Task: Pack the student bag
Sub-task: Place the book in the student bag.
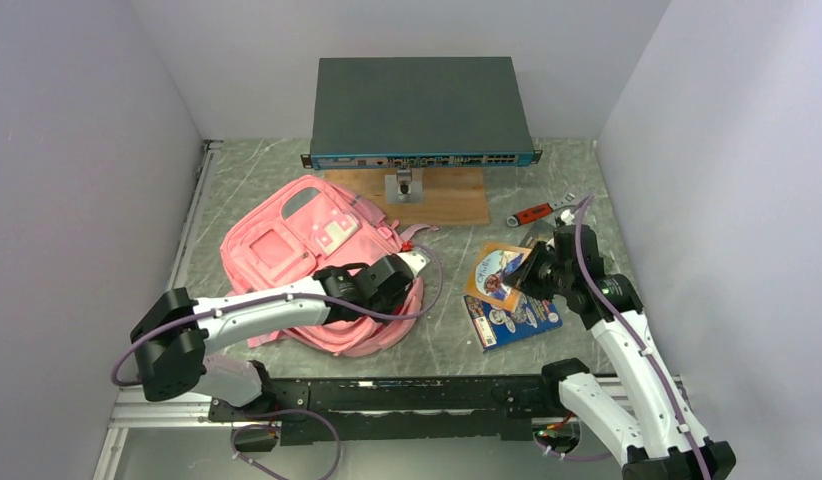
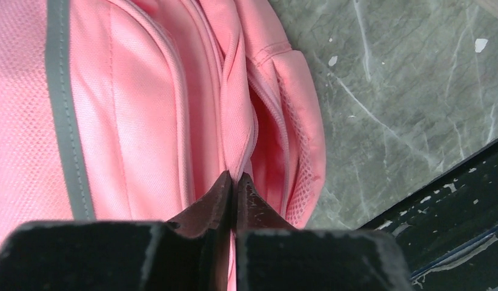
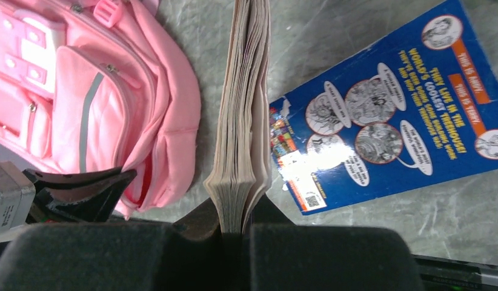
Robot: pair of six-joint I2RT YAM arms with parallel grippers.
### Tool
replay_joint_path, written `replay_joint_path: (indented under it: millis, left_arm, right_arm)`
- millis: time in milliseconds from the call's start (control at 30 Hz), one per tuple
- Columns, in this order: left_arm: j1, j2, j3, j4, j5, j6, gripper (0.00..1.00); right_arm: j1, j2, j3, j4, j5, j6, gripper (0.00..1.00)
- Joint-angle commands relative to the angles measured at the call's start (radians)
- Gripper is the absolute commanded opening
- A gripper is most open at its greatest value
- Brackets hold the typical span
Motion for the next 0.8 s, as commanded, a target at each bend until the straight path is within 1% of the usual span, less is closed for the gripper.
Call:
replay_joint_path:
  millis: [0, 33, 100, 167, 233, 367, 500, 633, 767]
  left_arm:
    - [0.000, -0.093, 0.033, -0.002, -0.092, 0.047, 0.03]
    - [0.000, -0.115, 0.048, -0.011, -0.111, 0.052, 0.00]
    - [0.000, -0.159, 0.086, -0.029, -0.154, 0.066, 0.00]
    - [0.000, -0.197, 0.126, -0.037, -0.205, 0.094, 0.00]
    - [0.000, -0.228, 0.162, -0.032, -0.257, 0.121, 0.00]
    - [0.000, -0.273, 0.242, -0.038, -0.310, 0.157, 0.00]
    - [0.000, -0.317, 0.278, -0.015, -0.320, 0.197, 0.00]
    - [0.000, -0.347, 0.292, 0.018, -0.318, 0.242, 0.00]
    - [0.001, -0.347, 0.329, -0.027, -0.318, 0.248, 0.00]
  right_arm:
    - [0.000, 0.012, 0.000, 0.087, -0.150, 0.051, 0.00]
    - [0.001, 0.015, -0.014, 0.113, -0.208, 0.077, 0.00]
    - [0.002, 0.011, -0.065, 0.220, -0.354, 0.152, 0.00]
    - [0.007, 0.002, -0.128, 0.342, -0.484, 0.261, 0.00]
    - [0.022, -0.012, -0.171, 0.436, -0.547, 0.351, 0.00]
    - [0.083, -0.039, -0.203, 0.536, -0.530, 0.478, 0.00]
    - [0.171, -0.006, -0.239, 0.675, -0.520, 0.627, 0.00]
    - [0.297, 0.071, -0.247, 0.792, -0.422, 0.687, 0.00]
    - [0.397, 0.187, -0.218, 0.951, -0.295, 0.699, 0.00]
